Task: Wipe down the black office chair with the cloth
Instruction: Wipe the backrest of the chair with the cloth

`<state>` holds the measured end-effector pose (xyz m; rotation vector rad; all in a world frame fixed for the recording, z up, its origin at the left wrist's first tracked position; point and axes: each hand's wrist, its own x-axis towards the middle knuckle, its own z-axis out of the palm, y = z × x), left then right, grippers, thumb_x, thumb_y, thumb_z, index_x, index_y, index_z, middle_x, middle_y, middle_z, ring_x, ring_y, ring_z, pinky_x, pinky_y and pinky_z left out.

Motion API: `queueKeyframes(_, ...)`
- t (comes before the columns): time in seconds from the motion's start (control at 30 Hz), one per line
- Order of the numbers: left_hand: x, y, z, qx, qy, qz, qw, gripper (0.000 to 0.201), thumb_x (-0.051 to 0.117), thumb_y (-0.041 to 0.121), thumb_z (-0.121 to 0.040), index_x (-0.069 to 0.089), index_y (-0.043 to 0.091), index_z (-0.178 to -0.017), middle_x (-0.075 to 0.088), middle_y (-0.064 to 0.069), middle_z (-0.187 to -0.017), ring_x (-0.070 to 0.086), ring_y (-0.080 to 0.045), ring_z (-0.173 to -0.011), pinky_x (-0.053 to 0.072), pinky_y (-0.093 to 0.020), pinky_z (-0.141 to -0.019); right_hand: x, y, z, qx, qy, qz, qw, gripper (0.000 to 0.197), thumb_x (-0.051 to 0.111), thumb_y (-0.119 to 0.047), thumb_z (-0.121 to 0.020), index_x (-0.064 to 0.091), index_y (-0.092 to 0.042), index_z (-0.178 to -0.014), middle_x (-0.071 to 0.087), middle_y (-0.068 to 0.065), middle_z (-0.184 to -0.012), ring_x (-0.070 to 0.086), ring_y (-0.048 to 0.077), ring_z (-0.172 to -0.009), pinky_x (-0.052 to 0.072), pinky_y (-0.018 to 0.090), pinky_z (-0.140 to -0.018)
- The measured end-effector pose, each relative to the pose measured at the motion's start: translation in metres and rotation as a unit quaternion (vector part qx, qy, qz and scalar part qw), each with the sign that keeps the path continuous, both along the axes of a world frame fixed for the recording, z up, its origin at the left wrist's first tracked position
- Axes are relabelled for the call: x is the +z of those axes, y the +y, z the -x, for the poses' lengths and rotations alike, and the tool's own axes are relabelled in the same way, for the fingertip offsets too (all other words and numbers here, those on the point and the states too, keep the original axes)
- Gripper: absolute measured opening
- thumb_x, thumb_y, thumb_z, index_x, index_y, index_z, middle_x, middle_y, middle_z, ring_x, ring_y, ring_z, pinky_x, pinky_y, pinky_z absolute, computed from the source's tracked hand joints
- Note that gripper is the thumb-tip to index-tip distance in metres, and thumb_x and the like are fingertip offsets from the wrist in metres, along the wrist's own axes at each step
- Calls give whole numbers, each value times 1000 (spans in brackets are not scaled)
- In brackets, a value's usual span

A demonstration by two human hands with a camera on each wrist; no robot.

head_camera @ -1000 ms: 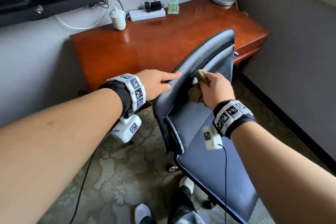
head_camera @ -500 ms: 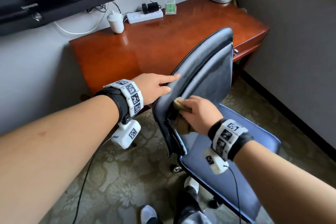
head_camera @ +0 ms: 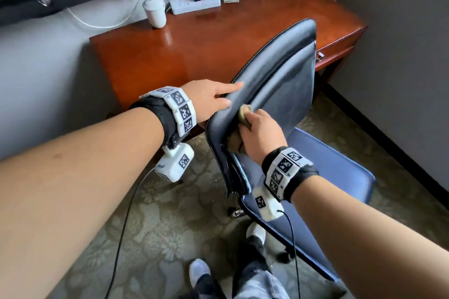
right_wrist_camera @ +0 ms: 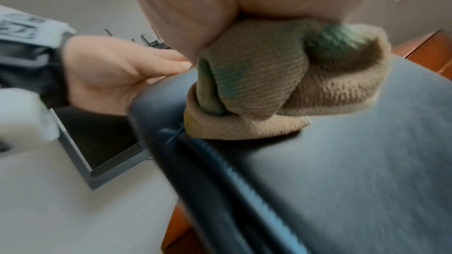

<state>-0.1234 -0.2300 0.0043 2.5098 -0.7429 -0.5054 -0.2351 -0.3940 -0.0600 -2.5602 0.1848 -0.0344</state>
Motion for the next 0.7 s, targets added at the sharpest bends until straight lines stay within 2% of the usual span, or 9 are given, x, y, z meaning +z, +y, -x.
queueKeyframes(0.17,-2,-2,4,10,4,5,1000,50,54,35,-107,44,65,-146,48,4,-57,45,-17,-53,49,-31,-58,-10,31,47,81,-2,-9,997,39,50,-27,-103,46,-18,-140,53,2,-105,60,32,-97,46,35,-78)
queueKeyframes(0.2,-2,-2,6,11,4,8,1000,50,54,35,-107,44,66,-145,47,5,-56,45,-16,-52,51,-32,-57,-9,27,53,118,-1,2,993,39,52,-26,-103,48,-18,-141,53,2,-103,60,32,-96,47,35,-79)
queueKeyframes(0.27,-2,-4,8,4,-3,15,1000,49,54,36,-107,42,67,-144,46,6,-55,41,-10,-45,43,-21,-47,-1,6,57,144,-10,3,990,37,58,-24,-100,60,-20,-136,52,-2,-95,61,29,-93,41,31,-75)
queueKeyframes(0.37,0,-6,10,-3,-18,18,1000,50,54,36,-107,41,64,-146,50,4,-58,40,-6,-39,34,-15,-43,16,-34,42,19,-57,-25,998,32,65,-22,-96,70,-23,-127,56,-1,-89,62,28,-93,36,27,-74)
queueKeyframes(0.43,0,-5,11,-1,-8,20,1000,50,55,35,-107,42,63,-147,50,2,-61,43,-5,-45,50,-16,-55,24,-53,22,-58,-71,-32,995,31,63,-26,-96,70,-26,-127,63,2,-96,65,28,-97,46,30,-82)
queueKeyframes(0.5,1,-5,13,-2,13,21,1000,51,56,35,-106,43,62,-148,51,-3,-68,50,-15,-60,62,-37,-74,27,-52,3,-67,-48,-38,996,29,59,-30,-95,70,-27,-122,67,4,-100,67,31,-94,56,42,-84)
queueKeyframes(0.57,0,-4,15,8,23,27,999,51,56,34,-106,44,62,-147,51,-2,-69,51,-16,-60,64,-36,-68,26,-34,-6,-45,-8,-16,999,25,55,-29,-96,68,-22,-116,66,7,-102,67,35,-92,57,44,-82)
queueKeyframes(0.63,-3,-3,16,16,7,28,999,51,56,34,-106,45,62,-147,54,-1,-67,51,-15,-57,60,-30,-60,17,-10,-1,-49,7,4,999,22,50,-24,-100,62,-19,-118,57,6,-103,63,37,-96,48,34,-81)
queueKeyframes(0.7,-5,-1,17,18,3,21,1000,52,56,35,-105,45,63,-147,63,-3,-68,54,-17,-57,61,-37,-65,8,11,13,-65,13,-14,998,27,43,-21,-102,52,-22,-128,46,1,-103,60,36,-94,44,34,-79)
